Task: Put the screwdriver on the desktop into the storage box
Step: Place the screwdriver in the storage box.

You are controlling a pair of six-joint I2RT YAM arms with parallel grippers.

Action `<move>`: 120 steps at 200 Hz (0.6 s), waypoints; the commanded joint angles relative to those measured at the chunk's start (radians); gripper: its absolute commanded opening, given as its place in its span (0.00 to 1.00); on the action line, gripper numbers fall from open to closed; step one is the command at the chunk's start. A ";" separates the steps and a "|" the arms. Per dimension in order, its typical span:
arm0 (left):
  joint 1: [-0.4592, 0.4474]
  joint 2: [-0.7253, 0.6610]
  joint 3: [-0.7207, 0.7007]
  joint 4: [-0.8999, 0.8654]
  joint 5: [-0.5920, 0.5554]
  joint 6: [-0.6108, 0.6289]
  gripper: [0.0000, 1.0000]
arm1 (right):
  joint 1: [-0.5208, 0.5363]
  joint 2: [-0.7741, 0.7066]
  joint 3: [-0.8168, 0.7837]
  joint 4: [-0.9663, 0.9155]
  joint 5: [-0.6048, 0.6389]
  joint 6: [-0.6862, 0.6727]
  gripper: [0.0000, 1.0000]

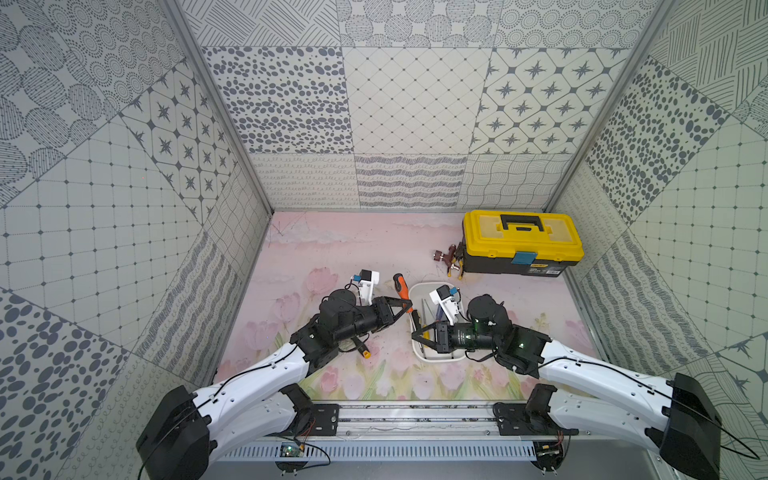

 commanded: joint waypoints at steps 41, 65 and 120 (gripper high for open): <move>0.004 -0.023 0.081 -0.261 -0.147 0.153 0.71 | -0.008 0.013 0.114 -0.282 0.260 -0.045 0.00; 0.004 -0.043 0.140 -0.482 -0.287 0.215 0.74 | -0.008 0.046 0.139 -0.367 0.334 -0.049 0.00; 0.005 -0.105 0.131 -0.661 -0.423 0.251 0.74 | -0.006 0.137 0.178 -0.491 0.422 -0.054 0.00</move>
